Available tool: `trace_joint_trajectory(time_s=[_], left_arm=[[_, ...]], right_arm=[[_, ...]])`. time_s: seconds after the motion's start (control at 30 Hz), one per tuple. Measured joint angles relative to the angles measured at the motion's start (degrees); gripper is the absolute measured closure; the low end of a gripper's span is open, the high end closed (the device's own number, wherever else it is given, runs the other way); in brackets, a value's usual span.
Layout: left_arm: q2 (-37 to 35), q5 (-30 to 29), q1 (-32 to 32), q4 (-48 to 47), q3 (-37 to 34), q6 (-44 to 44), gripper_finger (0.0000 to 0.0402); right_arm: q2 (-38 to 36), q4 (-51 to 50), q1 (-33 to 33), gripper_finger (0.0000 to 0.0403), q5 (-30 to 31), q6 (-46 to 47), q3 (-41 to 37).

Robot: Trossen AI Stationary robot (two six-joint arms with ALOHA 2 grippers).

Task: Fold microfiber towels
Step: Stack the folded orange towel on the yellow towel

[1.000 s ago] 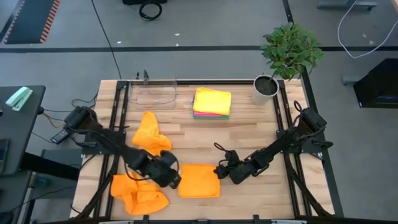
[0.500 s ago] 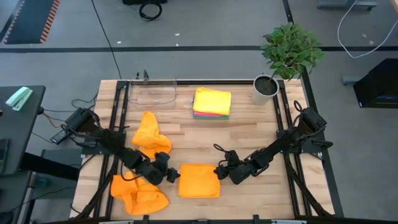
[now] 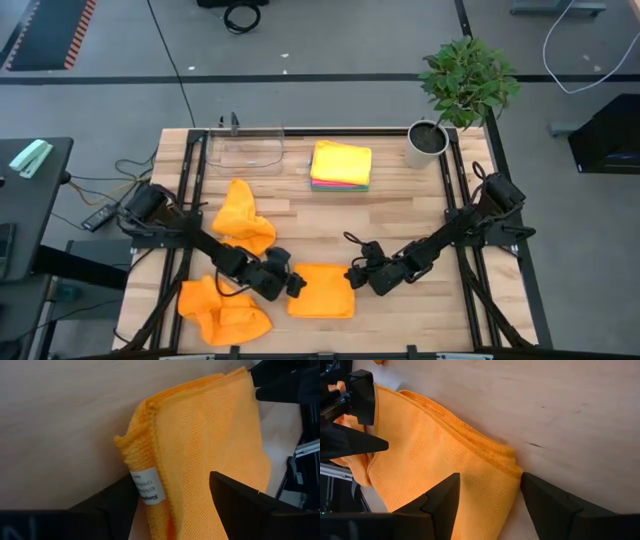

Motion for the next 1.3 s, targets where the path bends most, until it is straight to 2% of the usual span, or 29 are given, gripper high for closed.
trace_joint_trajectory(time_s=[0.1,0.23,0.37,0.47,0.53,0.57,0.7,0.93,1.13,1.3], left_arm=[[0.7,0.2,0.2,-0.9,0.7,1.5,0.0167],[1.1,0.4,0.3,-1.0,0.6,1.7,0.0206],[1.3,0.3,0.3,-1.1,0.5,3.4,0.027],[1.5,-0.7,0.4,-1.1,0.5,5.1,0.0333],[1.5,-2.0,0.6,-0.6,0.4,5.9,0.0377],[1.6,-2.3,0.8,-0.4,0.4,6.7,0.0386],[1.0,-2.5,3.1,-0.4,0.4,12.2,0.0383],[-4.7,-4.1,10.1,-1.8,0.4,29.6,0.0388],[-9.3,-1.1,18.0,-1.2,0.5,43.9,0.0391],[-13.1,0.3,25.4,-1.0,0.5,49.4,0.0389]], right_arm=[[0.0,-0.1,-0.3,0.0199,-0.2,-0.2,0.0],[0.1,-0.2,-0.5,0.0249,-0.5,-0.4,-0.1],[0.2,-0.4,-0.5,0.032,0.1,-1.1,-0.2],[0.3,-0.1,-0.5,0.0376,1.7,-2.3,-0.2],[0.3,0.0,-0.6,0.0393,3.0,-3.0,-0.2],[0.3,0.0,-0.6,0.0393,3.5,-3.3,-0.2],[0.0,-0.1,-1.4,0.0394,3.7,-4.8,-0.2],[-5.1,-3.5,-5.8,0.0398,4.4,-10.3,0.0],[-14.8,-15.0,-11.9,0.0398,7.4,-15.8,0.0],[-23.8,-21.0,-19.5,0.0399,7.8,-23.4,0.0]])
